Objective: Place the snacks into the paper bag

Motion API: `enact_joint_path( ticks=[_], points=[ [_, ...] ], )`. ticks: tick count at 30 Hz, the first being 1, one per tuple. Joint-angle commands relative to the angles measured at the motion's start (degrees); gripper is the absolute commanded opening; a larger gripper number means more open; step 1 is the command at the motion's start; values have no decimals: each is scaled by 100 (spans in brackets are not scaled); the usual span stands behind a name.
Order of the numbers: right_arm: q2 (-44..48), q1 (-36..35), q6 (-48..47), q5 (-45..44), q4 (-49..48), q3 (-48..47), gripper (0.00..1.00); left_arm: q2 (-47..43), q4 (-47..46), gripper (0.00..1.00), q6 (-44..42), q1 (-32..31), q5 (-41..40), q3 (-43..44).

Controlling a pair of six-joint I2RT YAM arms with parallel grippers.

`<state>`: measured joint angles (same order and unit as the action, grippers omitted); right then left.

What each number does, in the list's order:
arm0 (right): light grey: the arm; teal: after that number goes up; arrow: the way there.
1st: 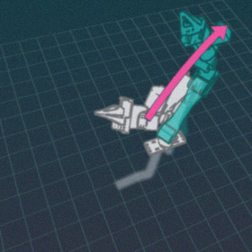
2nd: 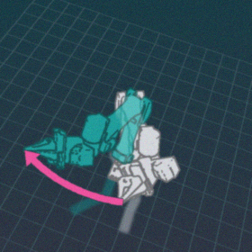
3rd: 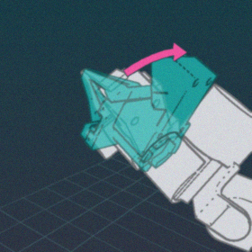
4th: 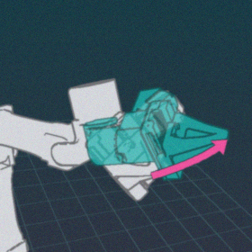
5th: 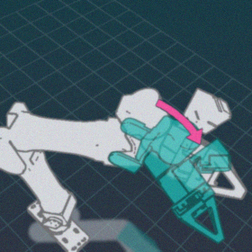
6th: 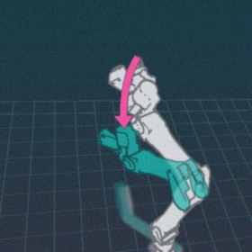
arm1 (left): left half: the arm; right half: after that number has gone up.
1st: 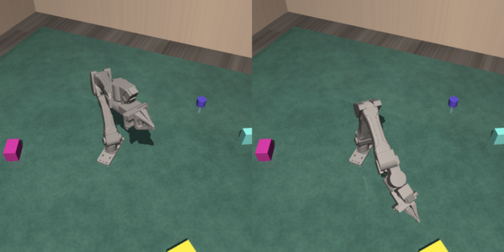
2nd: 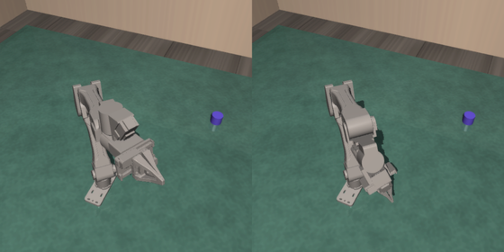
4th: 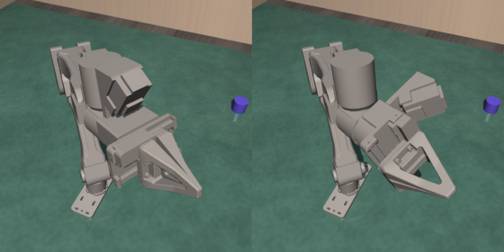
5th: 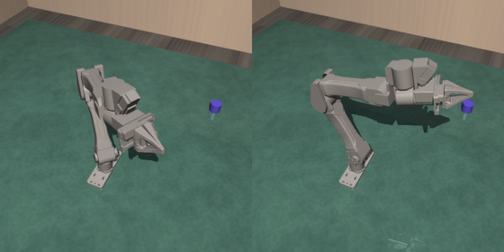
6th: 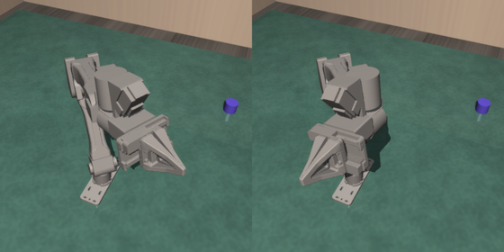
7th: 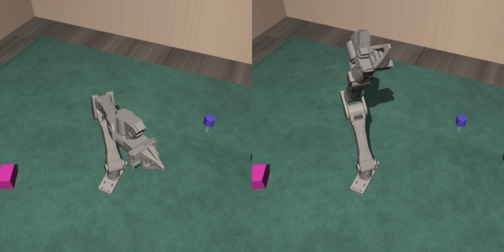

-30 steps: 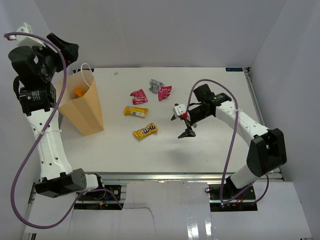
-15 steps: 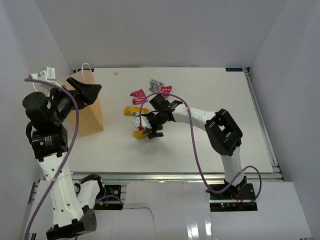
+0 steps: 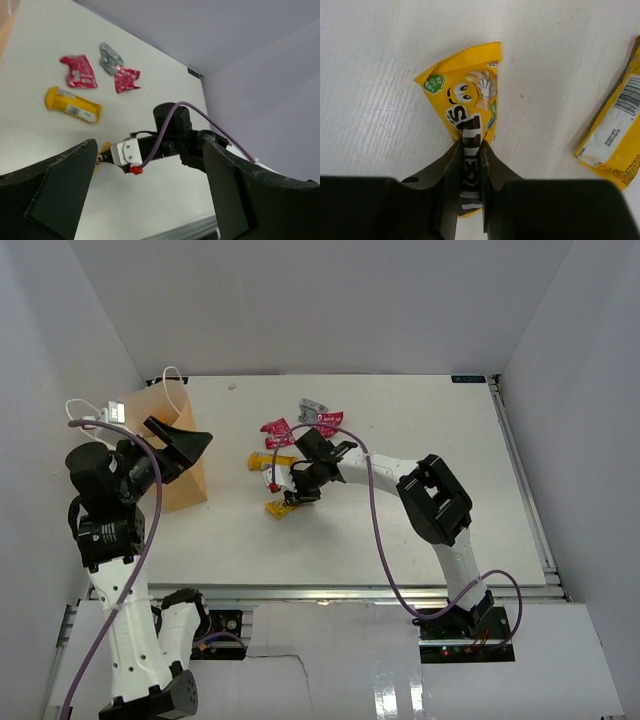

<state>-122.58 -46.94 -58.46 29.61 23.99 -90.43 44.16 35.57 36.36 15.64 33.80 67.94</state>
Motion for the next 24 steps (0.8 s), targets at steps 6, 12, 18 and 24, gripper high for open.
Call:
enact_joint_path(
  ticks=[6,12,18,24],
  points=[
    [1069,650,1088,1529,194,482,16,338,-437,89,1171,-113,1322,-808],
    [1957,1248,2196,2146,-43,895,14,830,-876,91,1785,-1839,287,-1134],
    [2651,1284,3418,2120,-912,1318,14,1630,-1640,93,2479,-2934,-602,-1440],
    [2801,1214,4509,1953,-1625,1292,14,2438,-2194,92,2657,-3462,-770,-1337]
  ],
)
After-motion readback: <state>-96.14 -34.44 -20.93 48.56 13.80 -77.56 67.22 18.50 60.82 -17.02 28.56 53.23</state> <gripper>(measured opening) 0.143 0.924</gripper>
